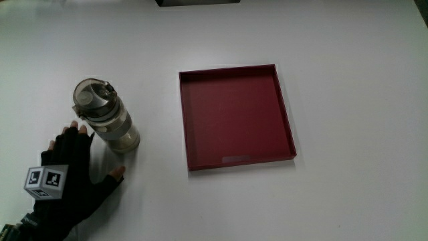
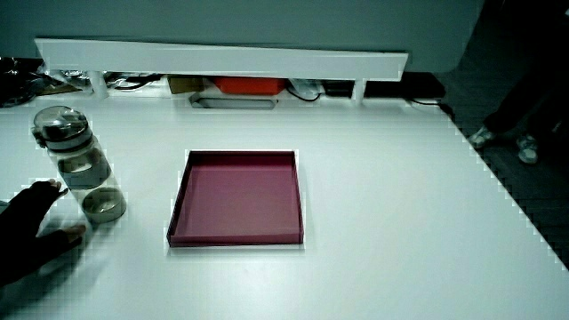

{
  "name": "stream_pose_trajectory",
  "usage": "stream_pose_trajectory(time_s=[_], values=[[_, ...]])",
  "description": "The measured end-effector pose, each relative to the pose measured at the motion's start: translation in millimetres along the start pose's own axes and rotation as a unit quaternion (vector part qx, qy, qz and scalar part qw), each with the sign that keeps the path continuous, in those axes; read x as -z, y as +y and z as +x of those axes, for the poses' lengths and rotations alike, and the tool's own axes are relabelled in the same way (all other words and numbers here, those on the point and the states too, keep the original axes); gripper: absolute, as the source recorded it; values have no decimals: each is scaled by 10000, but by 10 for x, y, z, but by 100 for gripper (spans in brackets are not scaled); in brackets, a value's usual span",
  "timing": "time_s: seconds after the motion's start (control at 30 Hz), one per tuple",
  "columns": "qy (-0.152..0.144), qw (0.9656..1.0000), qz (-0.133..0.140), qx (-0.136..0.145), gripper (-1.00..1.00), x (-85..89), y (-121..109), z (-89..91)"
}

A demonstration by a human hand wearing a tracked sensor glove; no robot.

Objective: Place bottle

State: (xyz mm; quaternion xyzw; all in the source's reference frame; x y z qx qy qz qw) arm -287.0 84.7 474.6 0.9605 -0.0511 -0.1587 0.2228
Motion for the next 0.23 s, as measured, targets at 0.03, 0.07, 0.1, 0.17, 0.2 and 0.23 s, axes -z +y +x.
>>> stream_pose_trajectory(time_s=[0.03, 0.07, 0.1, 0.17, 0.2, 0.23], values=[[6, 9993, -125, 363, -100, 149, 36, -115], [126, 9991, -211, 335, -100, 175, 20, -111], [246, 9988, -297, 308, -100, 201, 4, -108], [384, 9979, -452, 274, -100, 261, -18, -118], [402, 9975, -522, 266, -100, 294, -25, -130], [320, 9972, -620, 255, -100, 323, -21, -126]])
